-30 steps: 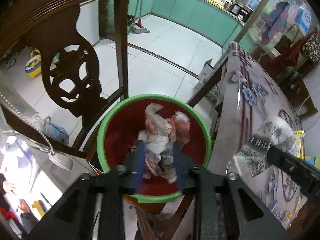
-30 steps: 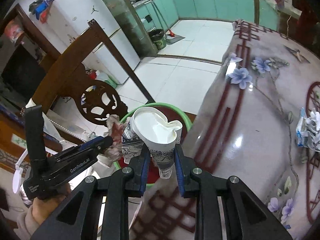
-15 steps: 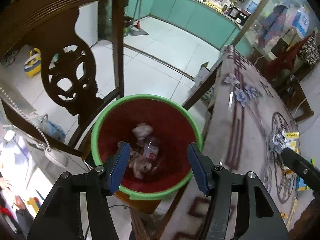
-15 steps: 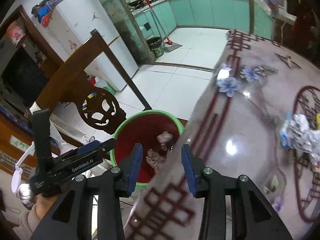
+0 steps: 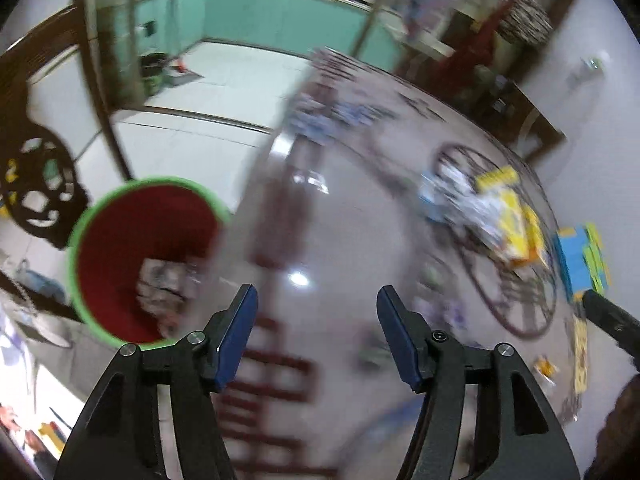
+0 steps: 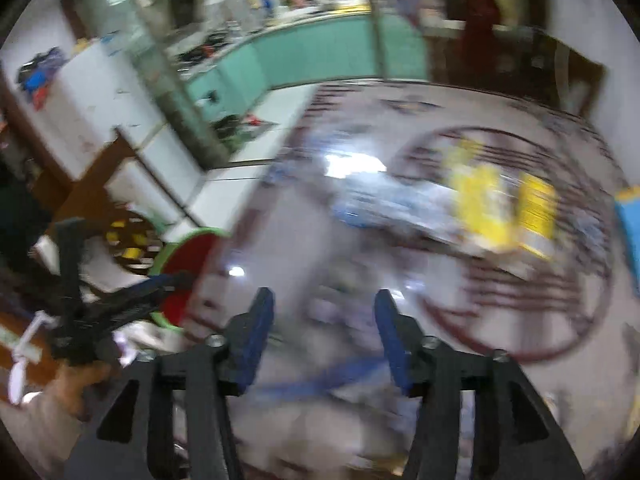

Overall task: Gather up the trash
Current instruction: 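Grasp brown cigarette pack with left tool while right tool grasps orange snack wrapper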

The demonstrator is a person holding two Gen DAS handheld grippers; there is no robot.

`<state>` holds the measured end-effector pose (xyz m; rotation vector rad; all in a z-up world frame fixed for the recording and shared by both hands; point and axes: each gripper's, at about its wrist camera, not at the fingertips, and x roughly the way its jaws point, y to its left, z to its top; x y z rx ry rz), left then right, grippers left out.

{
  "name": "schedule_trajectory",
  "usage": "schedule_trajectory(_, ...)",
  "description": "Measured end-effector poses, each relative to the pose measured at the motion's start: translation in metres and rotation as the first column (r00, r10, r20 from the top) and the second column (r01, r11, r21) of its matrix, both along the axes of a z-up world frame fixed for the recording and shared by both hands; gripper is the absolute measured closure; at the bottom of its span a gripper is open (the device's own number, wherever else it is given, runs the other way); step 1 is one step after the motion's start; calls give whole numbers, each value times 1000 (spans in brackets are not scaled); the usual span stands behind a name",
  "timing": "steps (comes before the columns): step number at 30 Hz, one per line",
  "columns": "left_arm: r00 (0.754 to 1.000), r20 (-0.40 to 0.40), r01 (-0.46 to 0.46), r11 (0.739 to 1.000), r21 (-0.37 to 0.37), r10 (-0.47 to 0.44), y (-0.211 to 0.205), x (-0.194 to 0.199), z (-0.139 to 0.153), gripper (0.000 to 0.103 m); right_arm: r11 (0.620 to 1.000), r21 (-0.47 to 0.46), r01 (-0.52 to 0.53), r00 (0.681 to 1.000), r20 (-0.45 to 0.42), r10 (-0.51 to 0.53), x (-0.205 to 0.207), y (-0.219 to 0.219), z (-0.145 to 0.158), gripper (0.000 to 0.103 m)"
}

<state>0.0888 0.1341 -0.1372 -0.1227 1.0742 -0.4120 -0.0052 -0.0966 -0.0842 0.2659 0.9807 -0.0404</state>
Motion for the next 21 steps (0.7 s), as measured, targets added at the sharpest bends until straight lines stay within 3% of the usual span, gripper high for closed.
schedule_trajectory(5, 984, 11, 176, 984, -21, -176, -69, -54, 3, 24, 983, -95, 157, 980, -110, -167, -65, -84, -36, 50)
schedule_trajectory(10, 926, 21, 377, 926, -6, -377, -123, -108, 2, 21, 967, -97, 235, 948, -196, -250, -108, -136, -72, 50)
schedule_trajectory(14, 856, 19, 516, 857, 17, -516, -146, -139, -2, 20, 974, -16, 227, 942, -251, -223, -115, -152, -100, 50)
schedule_trajectory(19, 744, -31, 667, 740, 88, -667, -167, -177, -21, 19, 982, 30, 186, 944, -284, -170, -120, -153, -123, 52)
schedule_trajectory(20, 730, -48, 683, 723, 105, -682, -170, -182, -27, 19, 984, 38, 175, 946, -285, -157, -122, -153, -125, 65)
schedule_trajectory(21, 720, -63, 693, 710, 127, -691, -173, -186, -33, 19, 985, 51, 166, 948, -285, -145, -123, -154, -127, 70)
